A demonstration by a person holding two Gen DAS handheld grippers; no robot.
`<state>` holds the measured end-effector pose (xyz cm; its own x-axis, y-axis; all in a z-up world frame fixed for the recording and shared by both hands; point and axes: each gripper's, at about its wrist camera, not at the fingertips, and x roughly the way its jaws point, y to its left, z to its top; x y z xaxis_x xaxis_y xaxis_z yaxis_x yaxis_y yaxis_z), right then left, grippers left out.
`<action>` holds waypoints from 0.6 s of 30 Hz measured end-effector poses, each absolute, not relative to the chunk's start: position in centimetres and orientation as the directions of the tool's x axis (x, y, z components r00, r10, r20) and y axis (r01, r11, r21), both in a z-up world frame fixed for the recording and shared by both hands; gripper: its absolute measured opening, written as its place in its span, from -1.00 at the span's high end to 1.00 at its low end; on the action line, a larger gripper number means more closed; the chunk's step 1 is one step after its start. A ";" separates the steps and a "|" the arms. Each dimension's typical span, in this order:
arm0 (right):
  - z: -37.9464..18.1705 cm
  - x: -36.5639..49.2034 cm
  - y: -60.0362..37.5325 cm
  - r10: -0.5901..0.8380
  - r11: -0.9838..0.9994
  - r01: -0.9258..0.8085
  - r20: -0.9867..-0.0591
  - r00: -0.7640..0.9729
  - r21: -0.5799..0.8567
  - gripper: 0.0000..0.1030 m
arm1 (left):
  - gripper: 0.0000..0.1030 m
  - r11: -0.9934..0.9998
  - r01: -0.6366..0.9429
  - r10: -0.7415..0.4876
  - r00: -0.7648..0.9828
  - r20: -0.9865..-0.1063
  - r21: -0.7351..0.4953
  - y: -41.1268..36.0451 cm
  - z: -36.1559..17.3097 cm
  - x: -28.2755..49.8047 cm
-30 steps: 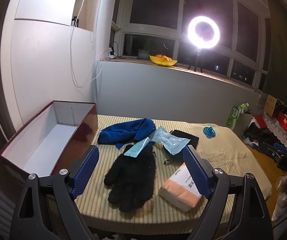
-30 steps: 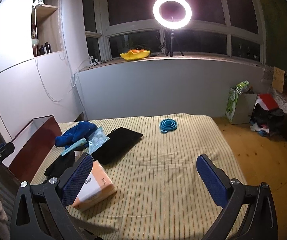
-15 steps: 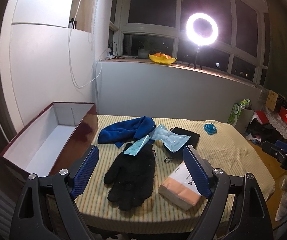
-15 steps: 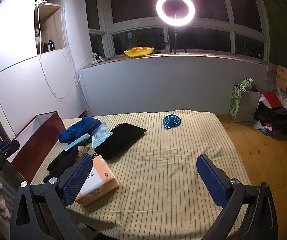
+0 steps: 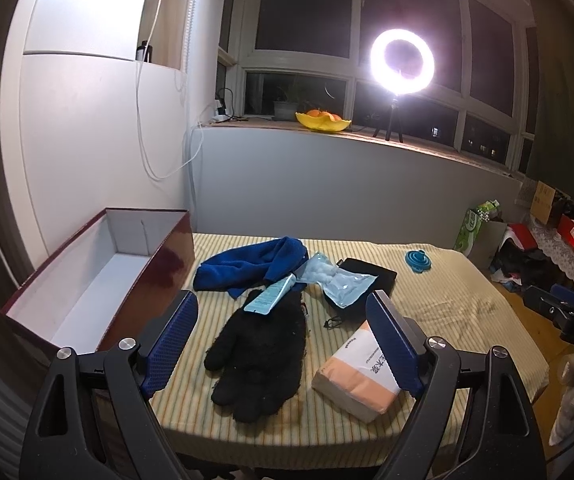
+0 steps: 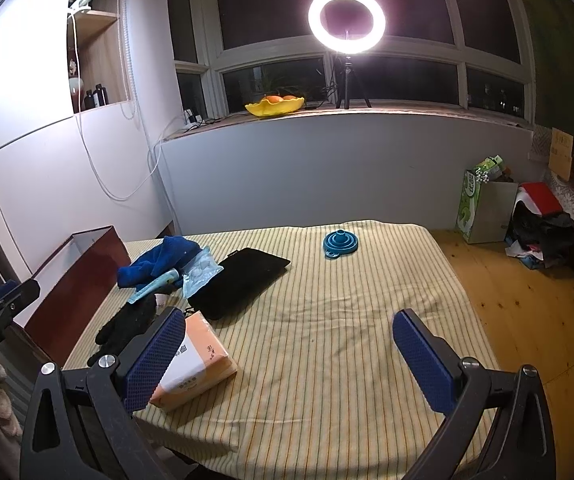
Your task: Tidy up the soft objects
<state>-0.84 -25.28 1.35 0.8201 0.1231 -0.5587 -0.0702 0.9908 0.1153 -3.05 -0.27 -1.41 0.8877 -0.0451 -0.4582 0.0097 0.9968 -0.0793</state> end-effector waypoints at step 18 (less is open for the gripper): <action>0.3 -0.2 -24.7 0.164 0.986 -0.113 -0.589 0.791 0.123 -0.99 | -0.67 0.996 0.025 -0.063 0.872 -0.485 -0.085 -1.1 -2.5 -3.1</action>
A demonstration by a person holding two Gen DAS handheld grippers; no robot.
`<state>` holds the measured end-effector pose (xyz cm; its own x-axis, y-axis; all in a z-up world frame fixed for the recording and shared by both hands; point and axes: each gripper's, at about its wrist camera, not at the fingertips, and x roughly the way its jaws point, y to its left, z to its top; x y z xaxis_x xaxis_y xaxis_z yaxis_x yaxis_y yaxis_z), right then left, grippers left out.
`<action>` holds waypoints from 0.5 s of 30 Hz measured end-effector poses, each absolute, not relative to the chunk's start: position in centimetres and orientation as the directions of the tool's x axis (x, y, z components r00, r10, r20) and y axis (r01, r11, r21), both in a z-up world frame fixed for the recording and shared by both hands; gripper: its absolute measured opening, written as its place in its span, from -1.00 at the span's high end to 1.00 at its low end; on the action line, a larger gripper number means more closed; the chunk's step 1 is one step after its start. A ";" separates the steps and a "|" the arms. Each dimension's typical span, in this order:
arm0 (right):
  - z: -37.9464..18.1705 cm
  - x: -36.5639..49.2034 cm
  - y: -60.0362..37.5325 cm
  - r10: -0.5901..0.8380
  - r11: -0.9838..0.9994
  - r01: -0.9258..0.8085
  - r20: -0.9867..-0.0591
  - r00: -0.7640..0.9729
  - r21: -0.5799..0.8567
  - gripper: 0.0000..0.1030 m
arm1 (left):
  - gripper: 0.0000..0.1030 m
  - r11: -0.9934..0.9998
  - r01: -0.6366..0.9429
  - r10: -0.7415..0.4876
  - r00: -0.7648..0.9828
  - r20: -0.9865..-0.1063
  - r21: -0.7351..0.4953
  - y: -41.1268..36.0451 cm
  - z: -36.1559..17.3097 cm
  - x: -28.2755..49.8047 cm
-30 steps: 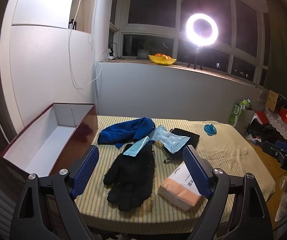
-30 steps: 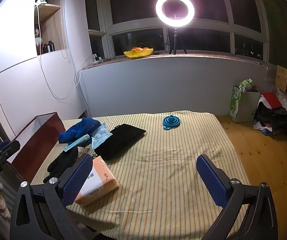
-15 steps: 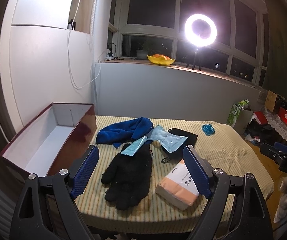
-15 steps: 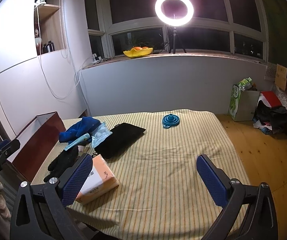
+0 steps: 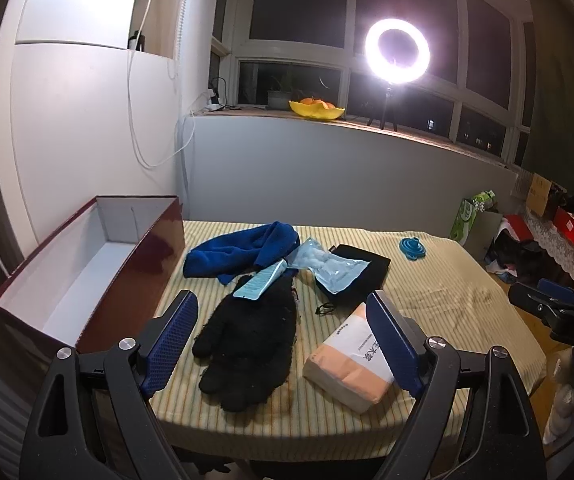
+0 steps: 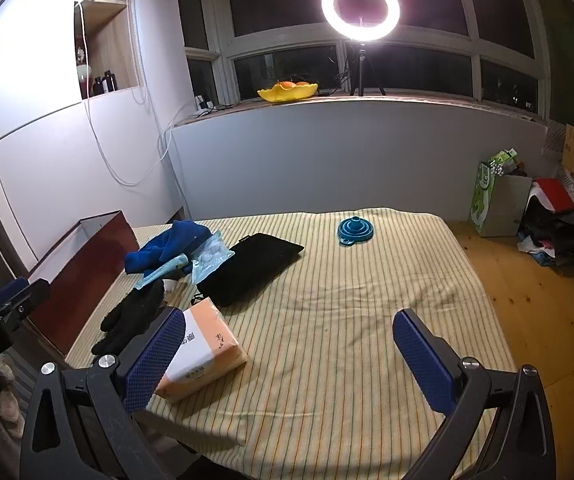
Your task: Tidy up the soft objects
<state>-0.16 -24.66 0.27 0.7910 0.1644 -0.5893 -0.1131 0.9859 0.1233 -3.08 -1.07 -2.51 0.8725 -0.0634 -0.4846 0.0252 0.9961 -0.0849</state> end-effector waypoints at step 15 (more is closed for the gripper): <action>-2.3 2.7 -24.4 0.277 0.961 -0.221 -0.660 0.698 0.169 -0.99 | -0.66 0.984 0.081 -0.162 0.787 -0.596 -0.161 -2.4 -6.4 -2.4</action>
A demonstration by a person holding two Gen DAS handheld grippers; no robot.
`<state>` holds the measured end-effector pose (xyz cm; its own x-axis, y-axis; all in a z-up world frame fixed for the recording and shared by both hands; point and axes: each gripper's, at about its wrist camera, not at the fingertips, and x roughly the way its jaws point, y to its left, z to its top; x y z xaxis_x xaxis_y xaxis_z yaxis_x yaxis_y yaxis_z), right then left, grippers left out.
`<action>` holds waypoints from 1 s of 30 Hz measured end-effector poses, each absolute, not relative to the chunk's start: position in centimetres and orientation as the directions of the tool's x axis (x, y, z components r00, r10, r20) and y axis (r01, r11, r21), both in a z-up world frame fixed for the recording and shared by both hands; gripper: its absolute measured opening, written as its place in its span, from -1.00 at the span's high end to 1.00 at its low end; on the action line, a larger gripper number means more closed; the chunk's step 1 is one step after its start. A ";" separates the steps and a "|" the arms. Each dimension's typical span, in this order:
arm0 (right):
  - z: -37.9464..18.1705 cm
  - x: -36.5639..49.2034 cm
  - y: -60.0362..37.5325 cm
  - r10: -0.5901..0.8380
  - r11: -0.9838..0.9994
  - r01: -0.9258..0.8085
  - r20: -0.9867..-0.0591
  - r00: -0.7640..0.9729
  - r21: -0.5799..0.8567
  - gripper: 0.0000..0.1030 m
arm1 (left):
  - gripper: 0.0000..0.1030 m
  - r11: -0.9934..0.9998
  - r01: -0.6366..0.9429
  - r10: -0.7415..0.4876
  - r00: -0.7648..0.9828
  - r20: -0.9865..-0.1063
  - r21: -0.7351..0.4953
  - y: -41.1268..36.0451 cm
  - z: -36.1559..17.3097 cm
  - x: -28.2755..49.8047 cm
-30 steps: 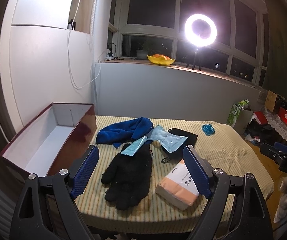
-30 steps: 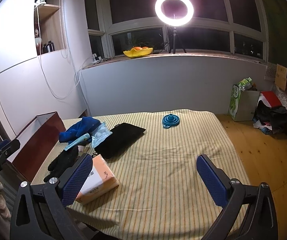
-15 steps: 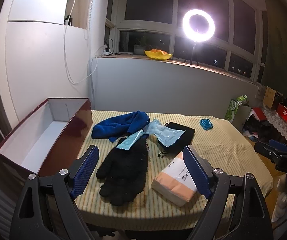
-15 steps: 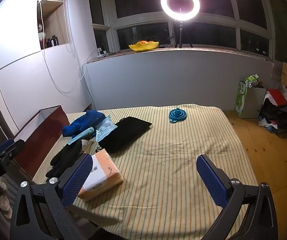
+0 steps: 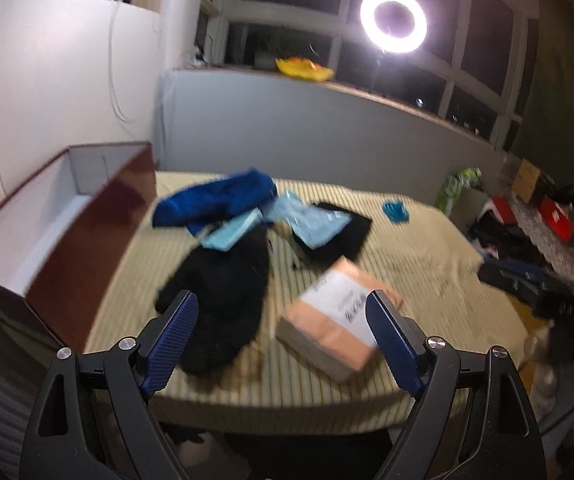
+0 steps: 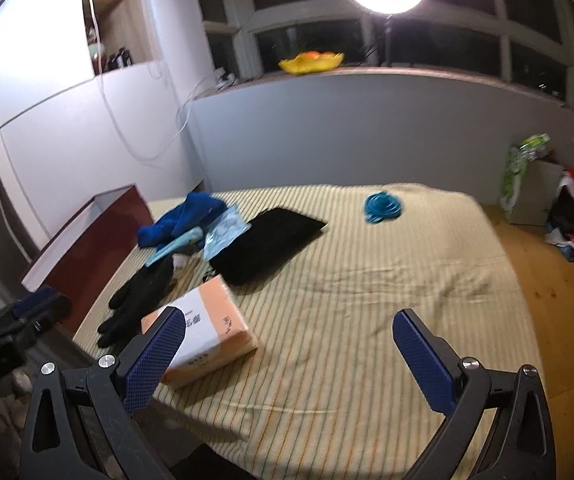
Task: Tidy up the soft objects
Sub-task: 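Move the right gripper to the peach tissue pack and close on it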
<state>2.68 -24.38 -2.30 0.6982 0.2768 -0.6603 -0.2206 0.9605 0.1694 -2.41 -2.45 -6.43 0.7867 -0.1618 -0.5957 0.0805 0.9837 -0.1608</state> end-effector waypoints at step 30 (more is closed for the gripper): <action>-9.9 13.1 -16.7 0.537 0.796 -0.418 -0.830 0.152 0.438 -0.11 | -0.08 0.911 0.165 -0.404 0.534 -0.743 -0.378 -6.3 -13.5 1.7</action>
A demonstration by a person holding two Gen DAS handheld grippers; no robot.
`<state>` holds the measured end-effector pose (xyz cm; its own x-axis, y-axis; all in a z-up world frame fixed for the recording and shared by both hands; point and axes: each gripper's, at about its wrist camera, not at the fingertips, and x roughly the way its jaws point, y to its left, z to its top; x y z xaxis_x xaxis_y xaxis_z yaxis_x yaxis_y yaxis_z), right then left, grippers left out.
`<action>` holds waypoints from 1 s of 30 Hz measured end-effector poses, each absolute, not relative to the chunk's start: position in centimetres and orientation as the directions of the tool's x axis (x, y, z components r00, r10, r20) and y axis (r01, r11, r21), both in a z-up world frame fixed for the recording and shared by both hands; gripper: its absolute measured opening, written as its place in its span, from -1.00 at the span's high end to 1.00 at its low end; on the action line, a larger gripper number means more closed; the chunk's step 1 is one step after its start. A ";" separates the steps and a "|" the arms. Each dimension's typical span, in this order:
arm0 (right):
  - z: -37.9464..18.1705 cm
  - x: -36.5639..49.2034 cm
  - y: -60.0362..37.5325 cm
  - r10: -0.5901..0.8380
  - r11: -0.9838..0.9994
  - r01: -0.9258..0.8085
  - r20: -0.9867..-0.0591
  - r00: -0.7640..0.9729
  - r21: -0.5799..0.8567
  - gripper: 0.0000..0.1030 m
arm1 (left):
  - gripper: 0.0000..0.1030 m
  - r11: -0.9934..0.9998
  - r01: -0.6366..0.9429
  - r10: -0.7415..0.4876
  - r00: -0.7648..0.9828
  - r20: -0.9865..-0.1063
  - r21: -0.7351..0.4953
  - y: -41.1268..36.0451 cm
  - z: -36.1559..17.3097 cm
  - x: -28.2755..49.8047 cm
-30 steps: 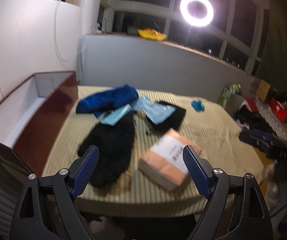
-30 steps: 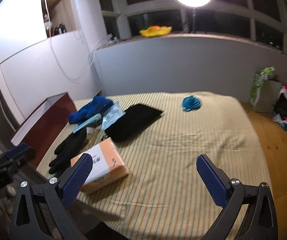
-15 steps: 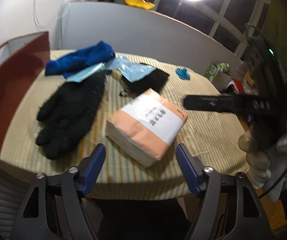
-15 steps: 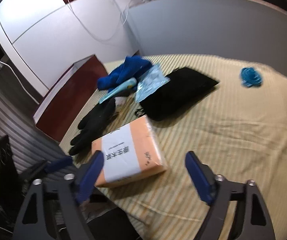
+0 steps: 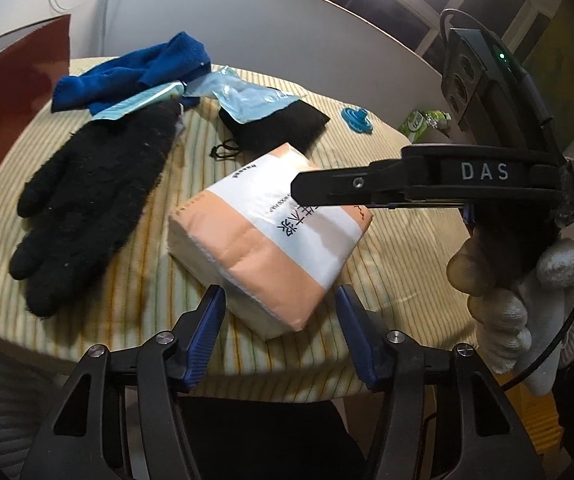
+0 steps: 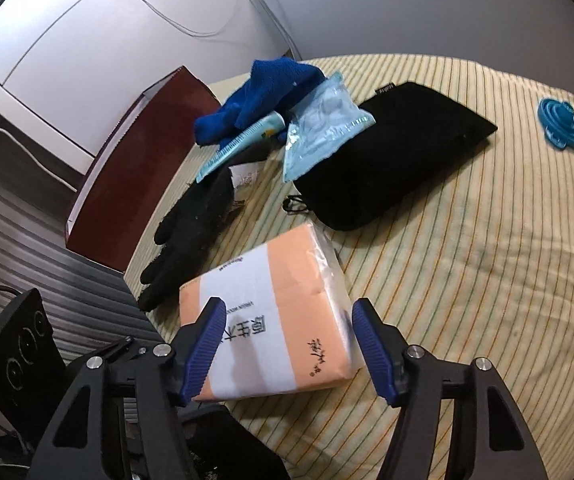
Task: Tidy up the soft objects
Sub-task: 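Move the right gripper to the peach tissue pack and close on it, then lift the tissue pack with the right gripper and carry it over the red box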
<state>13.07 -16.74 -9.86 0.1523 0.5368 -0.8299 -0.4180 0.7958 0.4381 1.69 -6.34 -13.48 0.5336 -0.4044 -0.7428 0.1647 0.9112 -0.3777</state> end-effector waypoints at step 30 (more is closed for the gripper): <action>-2.6 9.1 -15.0 0.525 0.808 -0.468 -0.799 0.293 0.360 0.04 | -0.03 0.929 0.208 -0.357 0.716 -0.600 -0.305 -3.1 -6.6 0.0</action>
